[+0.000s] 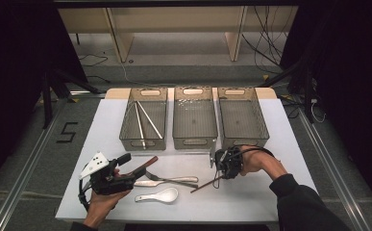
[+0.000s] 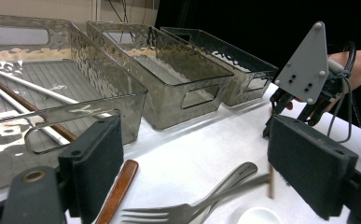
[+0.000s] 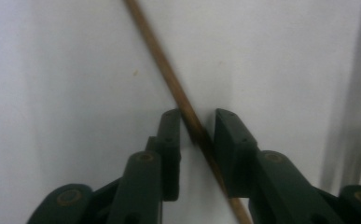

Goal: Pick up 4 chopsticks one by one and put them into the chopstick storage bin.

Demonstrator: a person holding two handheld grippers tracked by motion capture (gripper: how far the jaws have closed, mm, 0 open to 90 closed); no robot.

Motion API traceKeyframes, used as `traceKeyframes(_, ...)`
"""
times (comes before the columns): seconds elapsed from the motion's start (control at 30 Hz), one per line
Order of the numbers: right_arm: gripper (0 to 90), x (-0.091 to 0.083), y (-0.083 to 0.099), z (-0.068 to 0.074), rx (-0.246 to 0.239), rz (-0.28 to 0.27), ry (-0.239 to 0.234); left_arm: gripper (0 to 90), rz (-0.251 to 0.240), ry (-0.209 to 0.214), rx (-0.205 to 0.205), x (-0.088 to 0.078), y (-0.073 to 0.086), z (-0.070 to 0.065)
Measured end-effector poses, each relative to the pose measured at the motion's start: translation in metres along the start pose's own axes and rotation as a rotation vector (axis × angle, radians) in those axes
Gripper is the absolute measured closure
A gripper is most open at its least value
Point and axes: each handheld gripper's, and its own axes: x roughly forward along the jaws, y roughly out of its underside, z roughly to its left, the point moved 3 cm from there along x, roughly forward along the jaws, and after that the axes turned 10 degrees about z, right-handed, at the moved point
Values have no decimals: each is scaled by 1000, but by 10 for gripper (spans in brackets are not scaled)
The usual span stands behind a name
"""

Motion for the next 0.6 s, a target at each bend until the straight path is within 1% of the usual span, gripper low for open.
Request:
traceKeyframes(0.07, 791, 0, -1, 2, -12, -1, -2, 179, 0, 0, 0, 0, 0, 0)
traceKeyframes(0.1, 796, 0, -1, 2, -28, 8, 6, 179, 0, 0, 1, 0, 0, 0)
traceKeyframes(0.17, 805, 0, -1, 4, -48, 16, 4, 179, 1, 0, 1, 0, 0, 0)
traceKeyframes(0.2, 809, 0, -2, 5, -46, 14, 5, 179, 0, 0, 1, 0, 0, 0)
traceKeyframes(0.23, 814, 0, -2, 5, -58, 21, 9, 179, 0, 0, 1, 0, 0, 0)
traceKeyframes(0.3, 830, 0, -2, 7, -66, 21, 5, 180, 1, 0, 0, 0, 0, 0)
traceKeyframes(0.33, 839, 0, -2, 7, -85, 23, 9, 179, -1, 0, 1, 0, 0, 0)
traceKeyframes(0.37, 846, 0, -1, 8, -94, 26, 8, 179, -1, 0, 1, 0, 0, 0)
traceKeyframes(0.53, 854, 0, 1, 10, -106, 27, -7, 179, 0, 0, 2, 0, 0, 0)
traceKeyframes(0.6, 855, 0, 3, 10, -120, 26, -7, 179, 1, 1, 1, 0, 0, 0)
